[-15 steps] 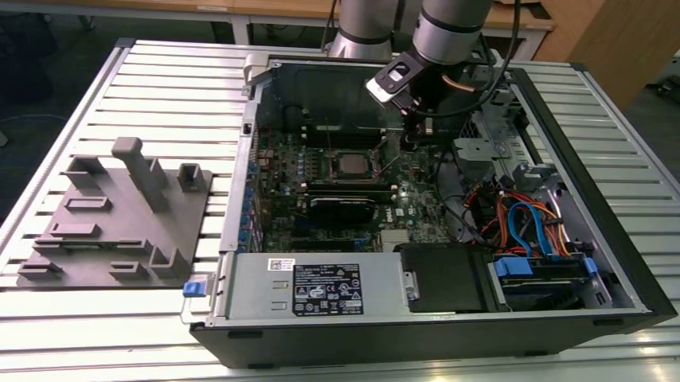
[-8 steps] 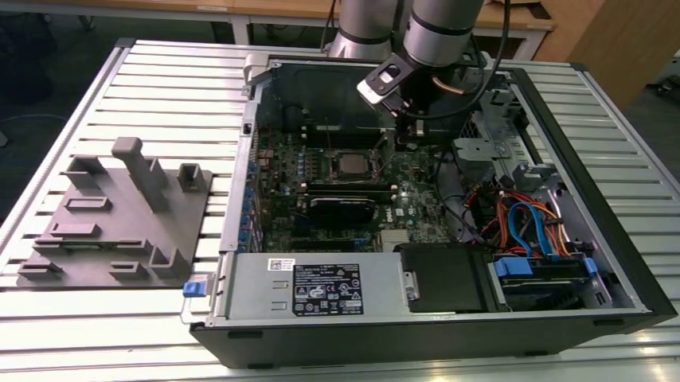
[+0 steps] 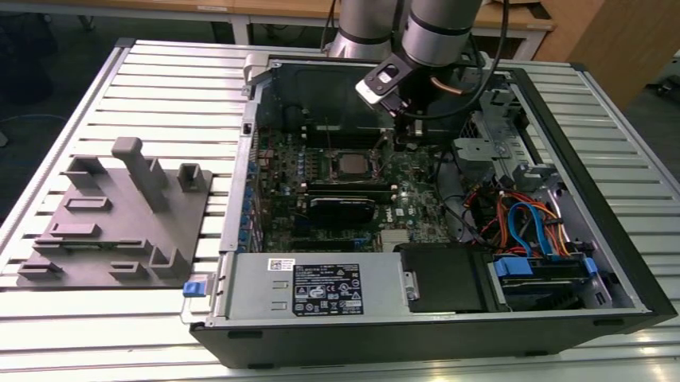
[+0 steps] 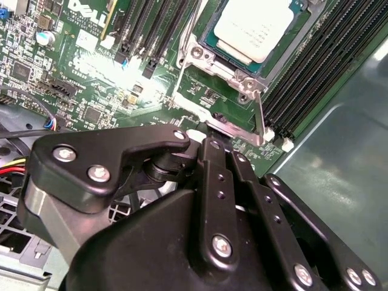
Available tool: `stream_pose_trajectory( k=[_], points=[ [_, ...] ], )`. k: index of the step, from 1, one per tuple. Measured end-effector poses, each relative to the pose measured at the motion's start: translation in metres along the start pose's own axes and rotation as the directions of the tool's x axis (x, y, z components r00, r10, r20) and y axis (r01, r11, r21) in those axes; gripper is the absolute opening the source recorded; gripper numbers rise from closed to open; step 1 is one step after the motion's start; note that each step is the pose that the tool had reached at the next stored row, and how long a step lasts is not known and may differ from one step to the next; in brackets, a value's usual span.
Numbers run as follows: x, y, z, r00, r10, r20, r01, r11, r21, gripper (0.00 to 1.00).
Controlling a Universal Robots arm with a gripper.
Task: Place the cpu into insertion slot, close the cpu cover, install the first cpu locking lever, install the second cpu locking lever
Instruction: 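Close the cpu cover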
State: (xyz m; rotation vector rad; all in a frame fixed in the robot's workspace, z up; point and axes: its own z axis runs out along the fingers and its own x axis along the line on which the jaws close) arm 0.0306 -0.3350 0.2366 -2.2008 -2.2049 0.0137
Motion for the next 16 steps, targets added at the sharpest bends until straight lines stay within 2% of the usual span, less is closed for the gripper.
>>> stream_pose_trajectory(
  k=[9, 11, 16],
  points=[
    [0.0000, -0.0017, 0.0001, 1.0000, 0.000, 0.0000, 0.000, 1.0000, 0.0000, 0.10],
    [0.0000, -0.0042, 0.0003, 1.0000, 0.000, 0.0000, 0.000, 1.0000, 0.0000, 0.10],
    [0.0000, -0.0052, 0.0004, 1.0000, 0.000, 0.0000, 0.000, 1.0000, 0.0001, 0.10]
  ],
)
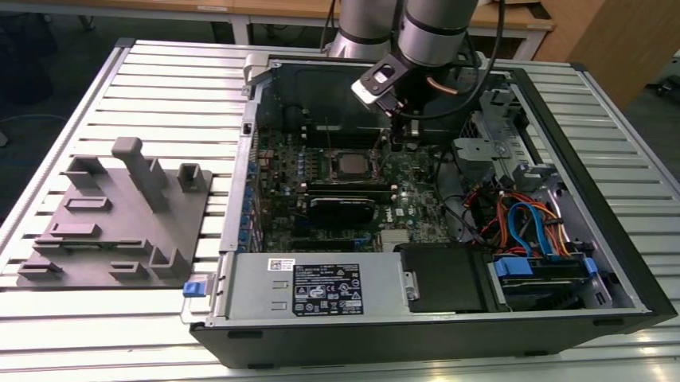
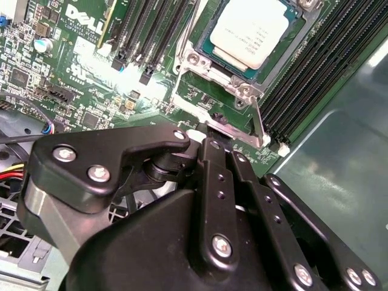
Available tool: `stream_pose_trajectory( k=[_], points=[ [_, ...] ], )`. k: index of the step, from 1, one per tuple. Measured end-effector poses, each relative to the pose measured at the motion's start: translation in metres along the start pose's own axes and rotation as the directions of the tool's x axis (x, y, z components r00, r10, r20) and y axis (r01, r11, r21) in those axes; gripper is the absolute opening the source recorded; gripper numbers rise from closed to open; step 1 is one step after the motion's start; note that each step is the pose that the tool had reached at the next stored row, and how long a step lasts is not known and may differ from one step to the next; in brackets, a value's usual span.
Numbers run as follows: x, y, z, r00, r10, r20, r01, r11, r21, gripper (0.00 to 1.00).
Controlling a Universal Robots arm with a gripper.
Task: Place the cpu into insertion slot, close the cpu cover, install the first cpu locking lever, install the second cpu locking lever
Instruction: 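Close the cpu cover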
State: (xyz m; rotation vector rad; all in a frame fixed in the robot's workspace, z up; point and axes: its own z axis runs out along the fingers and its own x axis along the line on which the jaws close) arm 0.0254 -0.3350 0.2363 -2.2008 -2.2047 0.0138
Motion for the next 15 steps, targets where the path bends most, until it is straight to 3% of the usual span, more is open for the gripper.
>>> stream_pose_trajectory(
  k=[15],
  points=[
    [0.0000, -0.0029, 0.0006, 1.0000, 0.000, 0.0001, 0.000, 1.0000, 0.0011, 0.10]
  ],
)
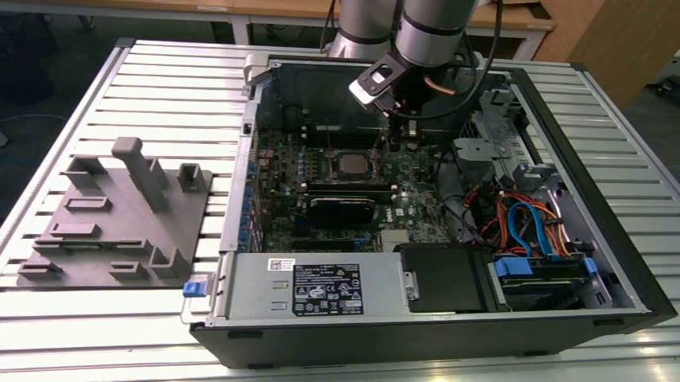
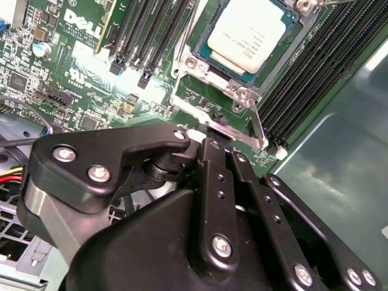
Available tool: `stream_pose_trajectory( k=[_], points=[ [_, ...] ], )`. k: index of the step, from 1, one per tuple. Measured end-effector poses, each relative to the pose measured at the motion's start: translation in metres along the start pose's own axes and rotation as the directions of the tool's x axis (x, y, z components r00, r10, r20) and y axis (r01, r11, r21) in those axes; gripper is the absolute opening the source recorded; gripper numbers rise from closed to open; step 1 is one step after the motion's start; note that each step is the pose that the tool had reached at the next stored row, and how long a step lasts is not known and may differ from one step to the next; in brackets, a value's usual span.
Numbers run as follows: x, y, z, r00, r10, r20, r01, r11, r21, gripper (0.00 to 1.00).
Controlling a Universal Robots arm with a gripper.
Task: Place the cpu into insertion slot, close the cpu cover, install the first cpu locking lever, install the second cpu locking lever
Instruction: 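Close the cpu cover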
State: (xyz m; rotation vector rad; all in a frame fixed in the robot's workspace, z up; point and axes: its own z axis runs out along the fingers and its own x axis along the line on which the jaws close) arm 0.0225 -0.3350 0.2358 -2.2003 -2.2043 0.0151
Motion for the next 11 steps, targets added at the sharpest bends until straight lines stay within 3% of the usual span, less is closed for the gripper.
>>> stream_pose_trajectory(
  k=[11],
  points=[
    [0.0000, -0.0021, 0.0005, 1.0000, 0.000, -0.0001, 0.000, 1.0000, 0.0007, 0.10]
  ],
)
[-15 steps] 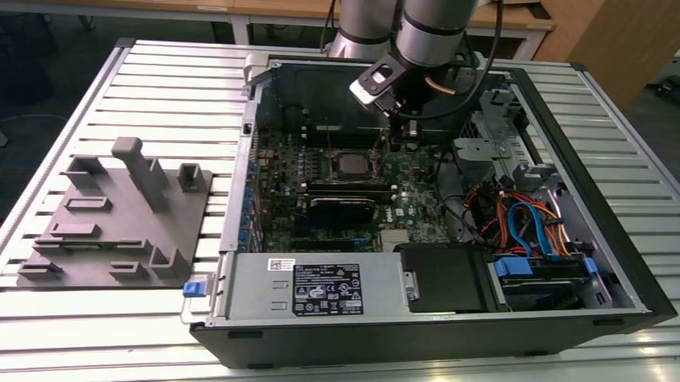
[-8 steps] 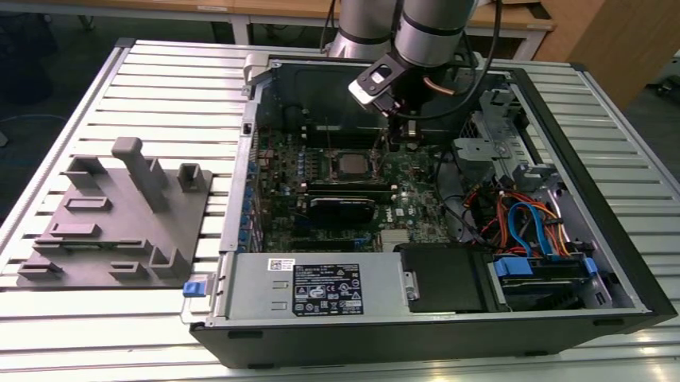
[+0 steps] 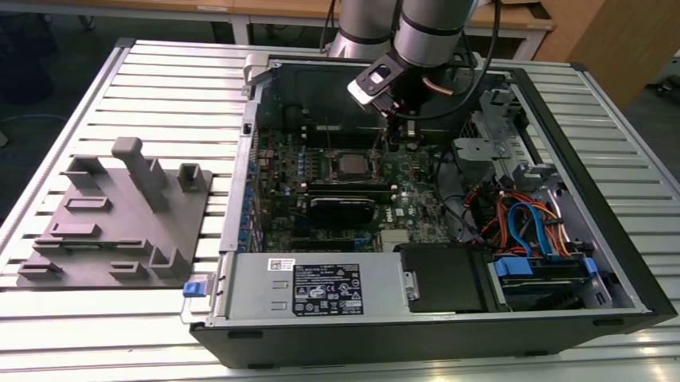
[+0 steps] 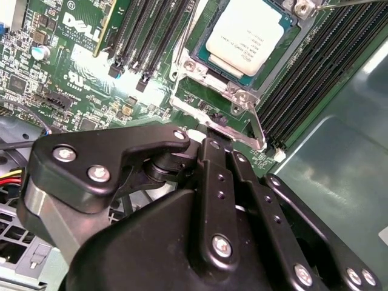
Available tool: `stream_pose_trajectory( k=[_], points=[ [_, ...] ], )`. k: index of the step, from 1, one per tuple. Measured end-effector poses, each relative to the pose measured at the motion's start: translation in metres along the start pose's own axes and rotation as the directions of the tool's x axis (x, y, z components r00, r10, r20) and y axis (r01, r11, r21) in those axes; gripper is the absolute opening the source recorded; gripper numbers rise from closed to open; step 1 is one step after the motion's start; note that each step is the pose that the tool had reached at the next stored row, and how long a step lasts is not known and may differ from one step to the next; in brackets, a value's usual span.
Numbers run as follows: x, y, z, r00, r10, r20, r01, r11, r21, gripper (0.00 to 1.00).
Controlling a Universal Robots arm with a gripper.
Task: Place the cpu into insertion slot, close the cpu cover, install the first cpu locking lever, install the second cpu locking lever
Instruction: 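Close the cpu cover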
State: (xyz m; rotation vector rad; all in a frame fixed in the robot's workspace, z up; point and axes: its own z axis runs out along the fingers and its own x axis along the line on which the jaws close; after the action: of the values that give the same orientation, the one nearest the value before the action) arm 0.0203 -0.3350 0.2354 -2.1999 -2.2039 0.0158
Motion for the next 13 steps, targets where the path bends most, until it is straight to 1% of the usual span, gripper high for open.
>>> stream_pose_trajectory(
  k=[2, 13],
  points=[
    [0.0000, -0.0022, 0.0006, 1.0000, 0.000, 0.0000, 0.000, 1.0000, 0.0009, 0.10],
    [0.0000, -0.0045, 0.0011, 1.0000, 0.000, 0.0000, 0.000, 1.0000, 0.0027, 0.10]
  ],
)
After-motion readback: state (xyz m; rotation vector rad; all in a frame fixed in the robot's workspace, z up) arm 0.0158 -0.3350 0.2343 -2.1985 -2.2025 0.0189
